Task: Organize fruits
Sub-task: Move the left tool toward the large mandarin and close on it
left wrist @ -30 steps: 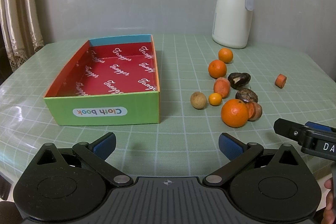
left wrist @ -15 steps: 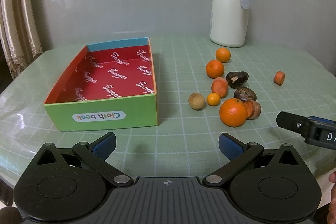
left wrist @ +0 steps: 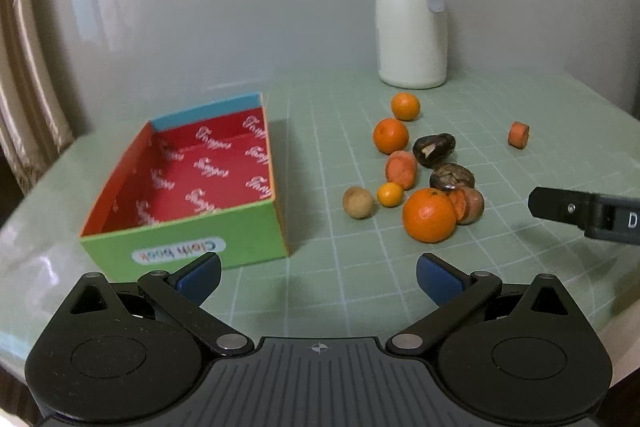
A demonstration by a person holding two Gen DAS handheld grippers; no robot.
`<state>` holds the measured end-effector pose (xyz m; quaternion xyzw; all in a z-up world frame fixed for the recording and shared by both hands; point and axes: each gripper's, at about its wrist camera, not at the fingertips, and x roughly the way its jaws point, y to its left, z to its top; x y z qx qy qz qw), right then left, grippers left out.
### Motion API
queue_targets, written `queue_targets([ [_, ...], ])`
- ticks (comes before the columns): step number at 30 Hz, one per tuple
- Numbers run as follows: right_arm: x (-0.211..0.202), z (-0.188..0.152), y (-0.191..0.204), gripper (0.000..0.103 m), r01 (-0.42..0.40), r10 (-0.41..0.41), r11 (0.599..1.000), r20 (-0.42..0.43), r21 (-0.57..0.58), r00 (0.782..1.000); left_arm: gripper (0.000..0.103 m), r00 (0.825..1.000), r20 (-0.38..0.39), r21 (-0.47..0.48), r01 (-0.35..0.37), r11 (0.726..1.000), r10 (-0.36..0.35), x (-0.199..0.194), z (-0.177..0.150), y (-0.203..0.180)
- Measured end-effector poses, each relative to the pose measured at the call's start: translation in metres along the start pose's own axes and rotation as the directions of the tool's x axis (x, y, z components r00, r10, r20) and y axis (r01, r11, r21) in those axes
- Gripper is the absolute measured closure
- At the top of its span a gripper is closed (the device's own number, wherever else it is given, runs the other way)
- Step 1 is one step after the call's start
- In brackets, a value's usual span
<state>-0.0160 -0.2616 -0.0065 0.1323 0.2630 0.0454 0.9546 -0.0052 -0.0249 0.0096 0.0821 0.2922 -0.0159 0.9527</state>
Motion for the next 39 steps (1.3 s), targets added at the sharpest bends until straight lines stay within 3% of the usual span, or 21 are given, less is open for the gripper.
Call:
queue_targets([
  [2,-0.001,0.001,-0.003,0.0,0.007,-0.007,1.0,0.003,0.009,1.0,0.0,1.0,-0.008,0.017,0.006,1.0,-0.005,0.001,0.002,-0.003],
  [6,-0.004,0.002,-0.01,0.0,0.03,-0.031,0.999,0.017,0.018,0.999,0.0,0.997,0.003,-0.038,0.071,0.997,-0.071,0.002,0.005,-0.003],
  [15,-0.017,0.005,-0.034,0.0,0.174,-0.178,0.983,0.06,0.061,0.982,0.0,0.993,0.008,-0.021,0.121,0.992,-0.121,0.009,0.007,-0.019],
  [36,-0.034,0.004,-0.067,0.0,0.194,-0.207,0.969,0.072,0.156,0.976,0.001,0.989,0.026,0.012,0.145,0.989,-0.146,0.041,0.019,-0.048],
  [38,-0.032,0.004,-0.067,0.0,0.189,-0.202,0.969,0.071,0.16,0.977,0.021,0.989,0.022,0.011,0.149,0.989,-0.149,0.044,0.019,-0.048],
  [39,-0.032,0.004,-0.068,0.0,0.187,-0.201,0.969,0.072,0.162,0.977,0.024,0.987,0.009,0.006,0.158,0.987,-0.158,0.047,0.019,-0.048],
])
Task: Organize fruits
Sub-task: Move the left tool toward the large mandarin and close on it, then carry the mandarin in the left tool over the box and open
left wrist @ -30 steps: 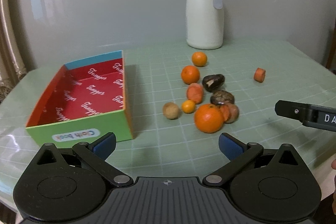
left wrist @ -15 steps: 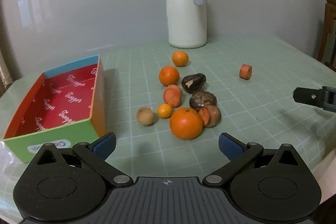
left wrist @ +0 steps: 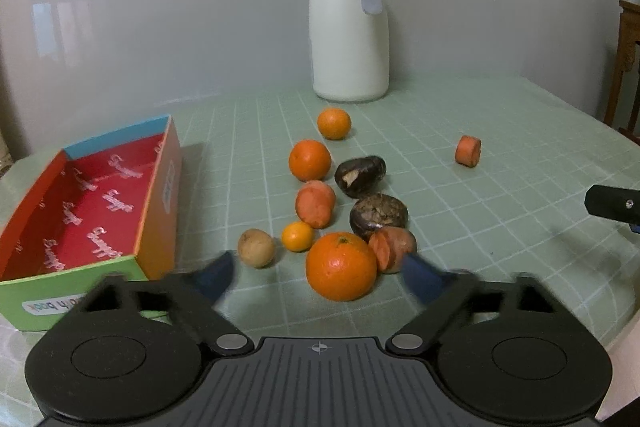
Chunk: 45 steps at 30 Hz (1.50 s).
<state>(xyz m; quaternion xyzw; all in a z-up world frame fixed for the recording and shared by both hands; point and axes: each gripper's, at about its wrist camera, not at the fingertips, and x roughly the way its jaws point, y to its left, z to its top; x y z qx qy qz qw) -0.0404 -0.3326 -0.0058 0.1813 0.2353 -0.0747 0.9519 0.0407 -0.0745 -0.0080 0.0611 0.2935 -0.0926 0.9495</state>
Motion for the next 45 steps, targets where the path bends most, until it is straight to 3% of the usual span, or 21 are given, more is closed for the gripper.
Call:
queue_targets([
  [11,0.003,0.0,-0.004,0.0,-0.017,0.017,0.999,-0.008,0.028,1.0,0.025,0.999,-0.038,-0.058,0.027,0.998,-0.029,0.019,-0.003,0.004],
  [12,0.003,-0.001,-0.004,0.0,-0.018,0.019,0.999,-0.008,0.028,1.0,0.028,0.999,-0.039,-0.063,0.033,0.997,-0.035,0.02,-0.003,0.005],
  [14,0.003,-0.001,-0.003,0.0,-0.02,0.02,0.999,-0.008,0.026,1.0,0.047,0.998,-0.046,-0.077,0.049,0.996,-0.052,0.023,-0.002,0.006],
  [22,0.004,-0.003,-0.002,0.0,-0.023,0.024,0.999,-0.017,0.028,1.0,0.06,0.995,-0.038,-0.118,0.083,0.99,-0.088,0.027,-0.005,0.006],
  [36,0.009,-0.006,0.009,0.0,-0.038,0.038,0.999,-0.027,0.001,0.999,0.06,0.997,0.008,-0.129,0.074,0.989,-0.074,0.009,-0.004,0.022],
  [45,0.014,-0.008,0.032,0.0,-0.071,0.069,0.997,-0.036,-0.031,0.997,0.06,0.995,0.096,-0.143,-0.005,0.99,0.018,-0.022,0.011,0.061],
])
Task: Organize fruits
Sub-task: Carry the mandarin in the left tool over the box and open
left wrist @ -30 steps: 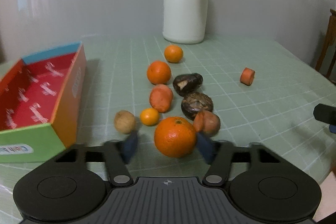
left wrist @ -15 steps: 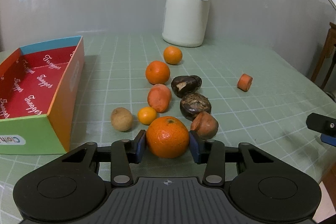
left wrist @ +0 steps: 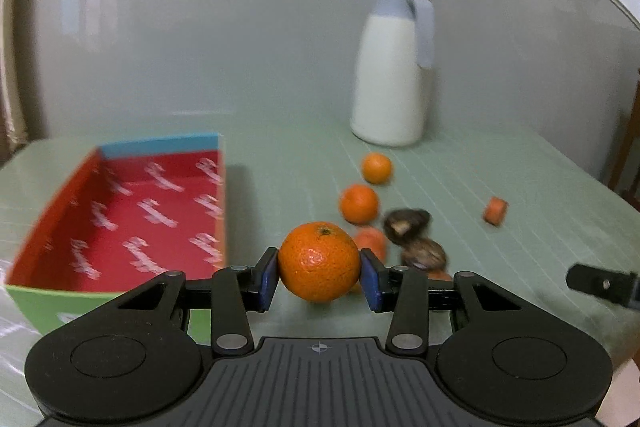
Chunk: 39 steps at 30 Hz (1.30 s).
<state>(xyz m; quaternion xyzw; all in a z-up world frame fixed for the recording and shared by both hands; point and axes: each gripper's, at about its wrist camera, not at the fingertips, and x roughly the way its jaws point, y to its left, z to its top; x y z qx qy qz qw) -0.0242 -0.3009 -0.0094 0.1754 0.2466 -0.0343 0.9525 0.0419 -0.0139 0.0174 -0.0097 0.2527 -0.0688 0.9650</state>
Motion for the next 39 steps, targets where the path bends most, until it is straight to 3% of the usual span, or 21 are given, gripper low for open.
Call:
queue_targets([
  [11,0.015,-0.005,0.036,0.0,-0.036,0.033,0.997,-0.041,-0.074,0.999,0.06,0.983,-0.007,-0.101,-0.181,0.978,0.181,0.008,0.009,0.083],
  [20,0.026,-0.01,0.058,0.0,-0.066,0.059,0.992,-0.073,-0.109,0.996,0.06,0.968,-0.095,-0.181,-0.248,0.952,0.234,0.038,0.005,0.136],
  [27,0.033,-0.014,0.07,0.0,-0.081,0.069,0.988,-0.092,-0.134,0.993,0.06,0.959,-0.124,-0.16,-0.272,0.949,0.254,0.055,0.008,0.142],
  [39,0.034,-0.013,0.068,0.0,-0.082,0.07,0.988,-0.096,-0.128,0.993,0.06,0.926,-0.143,-0.044,-0.359,0.932,0.35,0.066,0.01,0.128],
])
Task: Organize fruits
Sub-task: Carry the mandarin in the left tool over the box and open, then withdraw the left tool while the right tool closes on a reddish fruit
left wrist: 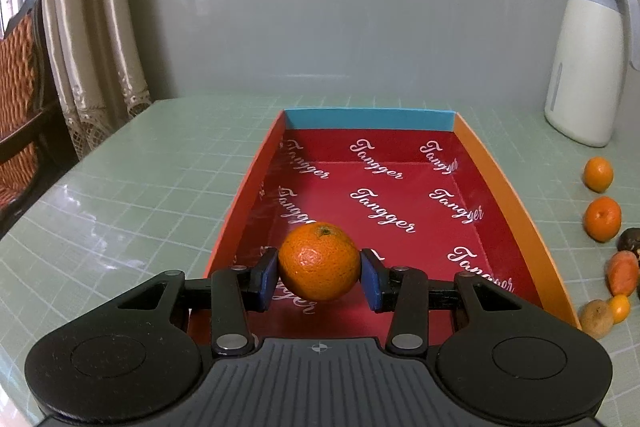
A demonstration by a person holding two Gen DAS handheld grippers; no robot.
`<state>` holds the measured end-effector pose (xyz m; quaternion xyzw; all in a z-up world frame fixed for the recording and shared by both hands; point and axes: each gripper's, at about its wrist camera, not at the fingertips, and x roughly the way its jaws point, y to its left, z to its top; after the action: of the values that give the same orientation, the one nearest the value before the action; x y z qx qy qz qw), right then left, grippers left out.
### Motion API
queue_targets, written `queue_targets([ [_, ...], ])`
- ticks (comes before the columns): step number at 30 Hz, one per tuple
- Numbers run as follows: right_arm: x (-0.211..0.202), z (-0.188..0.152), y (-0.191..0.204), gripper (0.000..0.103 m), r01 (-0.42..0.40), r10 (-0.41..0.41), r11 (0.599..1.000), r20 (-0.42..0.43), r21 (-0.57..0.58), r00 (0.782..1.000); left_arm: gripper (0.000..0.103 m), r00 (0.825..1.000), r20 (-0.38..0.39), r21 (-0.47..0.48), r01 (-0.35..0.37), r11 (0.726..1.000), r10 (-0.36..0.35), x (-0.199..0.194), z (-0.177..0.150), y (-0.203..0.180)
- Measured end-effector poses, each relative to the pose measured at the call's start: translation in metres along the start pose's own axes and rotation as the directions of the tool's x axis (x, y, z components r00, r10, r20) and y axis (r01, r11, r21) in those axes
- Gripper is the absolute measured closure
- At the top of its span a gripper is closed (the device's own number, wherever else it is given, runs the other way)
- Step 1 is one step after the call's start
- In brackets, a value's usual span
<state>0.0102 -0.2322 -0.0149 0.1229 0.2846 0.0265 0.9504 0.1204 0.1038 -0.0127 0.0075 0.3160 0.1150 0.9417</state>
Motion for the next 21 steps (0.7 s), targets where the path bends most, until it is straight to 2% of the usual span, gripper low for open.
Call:
queue_targets([
  [9,-0.002,0.0,0.001,0.0,-0.003,0.003,1.0,0.005,-0.006,1.0,0.057,1.0,0.001,-0.012,-0.023,1.0,0.023,-0.004,-0.002,0.001],
  [13,-0.003,0.0,-0.001,0.0,0.001,-0.001,1.0,0.007,0.0,1.0,0.037,1.0,0.011,-0.022,-0.018,1.0,0.018,-0.011,-0.003,0.001],
  [21,-0.002,0.001,0.001,0.0,-0.002,0.002,1.0,0.006,-0.011,1.0,0.034,0.999,0.048,-0.056,0.001,0.998,0.001,-0.032,-0.005,0.007],
])
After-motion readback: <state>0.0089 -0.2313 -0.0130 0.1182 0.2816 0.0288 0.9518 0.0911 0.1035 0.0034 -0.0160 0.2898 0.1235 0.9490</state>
